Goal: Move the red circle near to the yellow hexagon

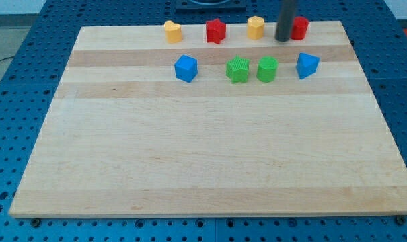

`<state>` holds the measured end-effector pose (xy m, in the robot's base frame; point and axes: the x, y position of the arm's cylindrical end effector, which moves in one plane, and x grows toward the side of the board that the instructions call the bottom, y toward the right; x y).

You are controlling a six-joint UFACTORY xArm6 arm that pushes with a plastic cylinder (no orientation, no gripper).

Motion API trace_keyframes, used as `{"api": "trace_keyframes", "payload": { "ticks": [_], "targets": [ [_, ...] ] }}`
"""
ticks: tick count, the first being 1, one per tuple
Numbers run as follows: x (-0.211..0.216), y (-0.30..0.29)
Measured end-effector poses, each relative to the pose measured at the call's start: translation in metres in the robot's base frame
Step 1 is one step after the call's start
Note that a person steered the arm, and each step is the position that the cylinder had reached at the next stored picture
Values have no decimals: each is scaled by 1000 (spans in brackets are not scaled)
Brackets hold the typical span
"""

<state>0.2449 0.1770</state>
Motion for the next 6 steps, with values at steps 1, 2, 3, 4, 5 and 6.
{"api": "trace_keyframes", "payload": {
  "ticks": [1, 2, 3, 4, 5, 6],
  "targets": [
    [0, 68],
    [-3, 108],
    [-22, 112],
    [-45, 107],
    [-51, 77],
    [-51, 31]
  ]
}}
